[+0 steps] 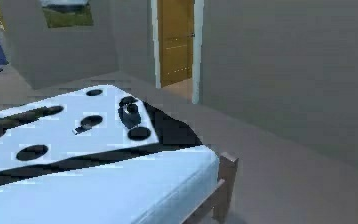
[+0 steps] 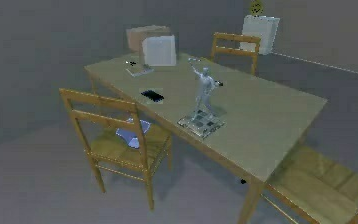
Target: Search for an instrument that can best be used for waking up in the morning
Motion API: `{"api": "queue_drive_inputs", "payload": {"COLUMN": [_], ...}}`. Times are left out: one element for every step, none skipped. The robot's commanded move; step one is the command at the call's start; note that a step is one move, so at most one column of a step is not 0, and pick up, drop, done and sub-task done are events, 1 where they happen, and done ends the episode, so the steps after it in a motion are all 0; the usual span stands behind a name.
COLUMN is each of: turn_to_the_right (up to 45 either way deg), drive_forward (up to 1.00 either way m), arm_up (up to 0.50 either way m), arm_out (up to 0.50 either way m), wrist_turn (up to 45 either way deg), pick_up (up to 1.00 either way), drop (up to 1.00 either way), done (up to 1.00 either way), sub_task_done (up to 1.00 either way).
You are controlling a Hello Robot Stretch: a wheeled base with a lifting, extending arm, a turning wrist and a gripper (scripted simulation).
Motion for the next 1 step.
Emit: {"api": "queue_drive_inputs", "payload": {"turn_to_the_right": [45.0], "drive_forward": [0.00], "arm_up": [0.00], "arm_out": [0.00], "wrist_turn": [0.0], "pick_up": [0.00], "drop": [0.00], "done": [0.00], "sub_task_done": [0.00]}}
